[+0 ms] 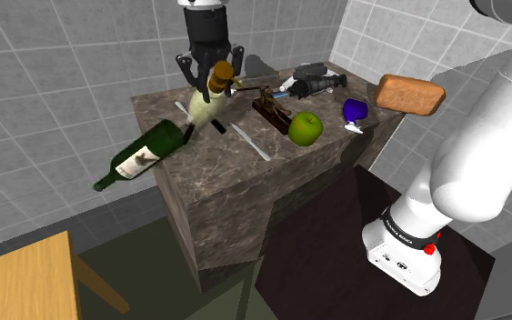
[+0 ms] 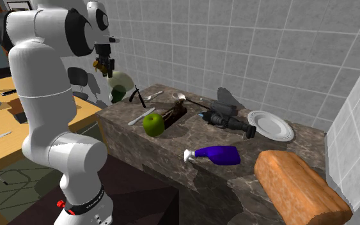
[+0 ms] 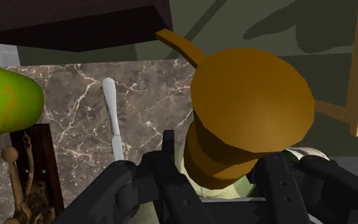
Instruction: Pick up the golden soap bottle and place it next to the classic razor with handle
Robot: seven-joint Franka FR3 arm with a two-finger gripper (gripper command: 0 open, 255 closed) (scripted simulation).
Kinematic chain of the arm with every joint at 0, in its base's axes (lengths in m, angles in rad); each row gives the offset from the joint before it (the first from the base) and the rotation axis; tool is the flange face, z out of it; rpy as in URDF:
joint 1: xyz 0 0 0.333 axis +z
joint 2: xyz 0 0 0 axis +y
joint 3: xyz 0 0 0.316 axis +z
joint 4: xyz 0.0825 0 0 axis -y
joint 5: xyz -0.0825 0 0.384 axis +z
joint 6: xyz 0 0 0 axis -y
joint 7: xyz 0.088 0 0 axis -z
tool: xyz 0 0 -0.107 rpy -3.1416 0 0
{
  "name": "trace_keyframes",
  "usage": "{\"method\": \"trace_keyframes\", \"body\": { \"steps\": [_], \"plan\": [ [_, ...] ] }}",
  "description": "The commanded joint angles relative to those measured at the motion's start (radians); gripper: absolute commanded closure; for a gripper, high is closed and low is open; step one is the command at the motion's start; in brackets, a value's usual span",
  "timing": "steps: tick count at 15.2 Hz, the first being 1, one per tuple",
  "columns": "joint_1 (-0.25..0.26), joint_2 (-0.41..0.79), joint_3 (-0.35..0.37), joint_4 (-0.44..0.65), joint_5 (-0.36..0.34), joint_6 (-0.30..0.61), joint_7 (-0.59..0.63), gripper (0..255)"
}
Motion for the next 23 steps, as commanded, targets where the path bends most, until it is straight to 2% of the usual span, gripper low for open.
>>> {"method": "trace_keyframes", "body": {
  "steps": [1, 3, 23],
  "plan": [
    [0.029, 0.065, 0.018, 0.082, -0.021, -0.022, 0.049, 255],
    [0.068, 0.146, 0.035, 0.184, -0.050, -0.049, 0.100, 255],
    [0.061, 0.165, 0.024, -0.061, -0.060, 0.213, 0.103, 255]
  ]
}}
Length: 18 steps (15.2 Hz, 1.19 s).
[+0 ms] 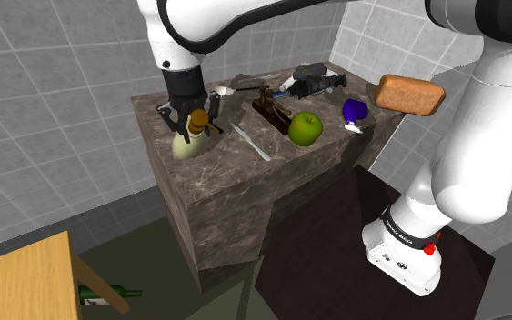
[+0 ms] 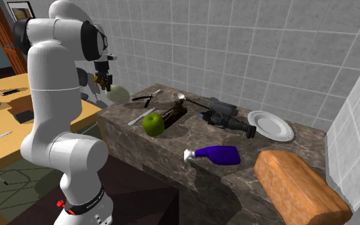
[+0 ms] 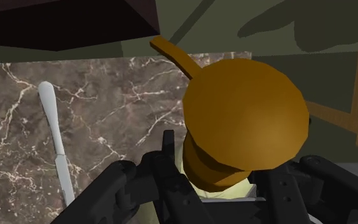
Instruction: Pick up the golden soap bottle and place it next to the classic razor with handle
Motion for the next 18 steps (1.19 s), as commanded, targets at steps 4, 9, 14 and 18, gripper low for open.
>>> {"method": "trace_keyframes", "body": {
  "steps": [4, 9, 14, 18],
  "plan": [
    [0.001, 0.019, -0.003, -0.045, -0.009, 0.063, 0.005, 255],
    [0.011, 0.041, -0.014, -0.083, -0.017, 0.123, 0.009, 255],
    [0.033, 0.066, -0.040, -0.116, -0.022, 0.181, 0.011, 255],
    [0.060, 0.088, -0.071, -0.138, -0.023, 0.228, 0.010, 255]
  ]
}}
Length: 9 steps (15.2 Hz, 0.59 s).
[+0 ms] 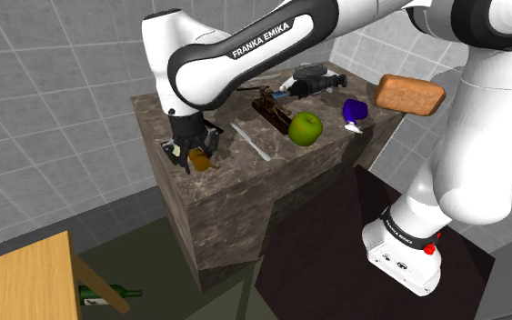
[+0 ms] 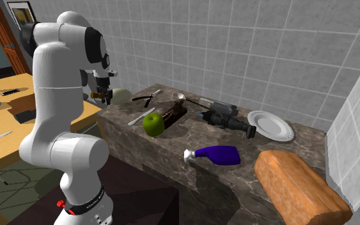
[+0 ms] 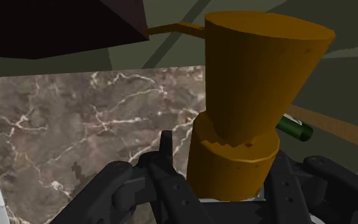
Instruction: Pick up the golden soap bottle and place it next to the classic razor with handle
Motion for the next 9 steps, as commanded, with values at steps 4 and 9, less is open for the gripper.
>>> {"method": "trace_keyframes", "body": {
  "steps": [4, 9],
  "plan": [
    [0.000, 0.018, -0.017, 0.003, -0.042, 0.011, -0.005, 255],
    [0.000, 0.018, -0.016, 0.002, -0.042, 0.011, -0.004, 0]
  ]
}}
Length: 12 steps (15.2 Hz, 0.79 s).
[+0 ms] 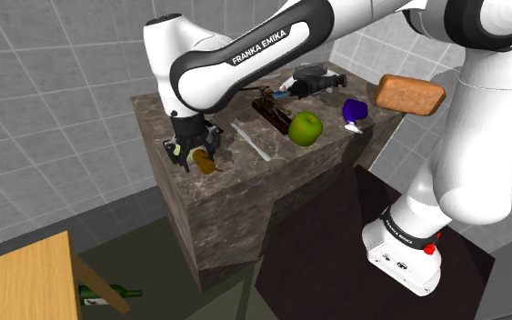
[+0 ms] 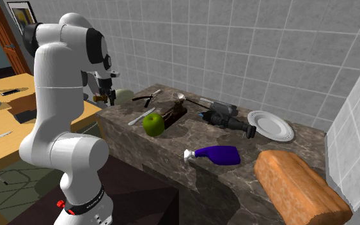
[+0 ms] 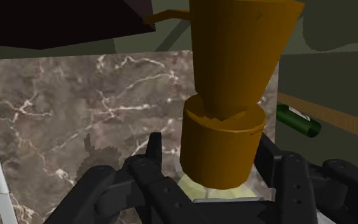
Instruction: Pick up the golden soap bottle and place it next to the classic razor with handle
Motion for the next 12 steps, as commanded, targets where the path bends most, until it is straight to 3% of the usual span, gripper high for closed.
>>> {"method": "trace_keyframes", "body": {
  "steps": [1, 5, 9, 12],
  "plan": [
    [-0.001, 0.001, -0.001, -0.002, -0.001, 0.002, 0.000, 0],
    [-0.001, 0.003, -0.002, 0.002, -0.001, 0.000, -0.001, 0],
    [-0.004, -0.030, 0.004, 0.089, 0.014, -0.118, -0.011, 0],
    [-0.004, -0.030, 0.004, 0.089, 0.014, -0.118, -0.011, 0]
  ]
}}
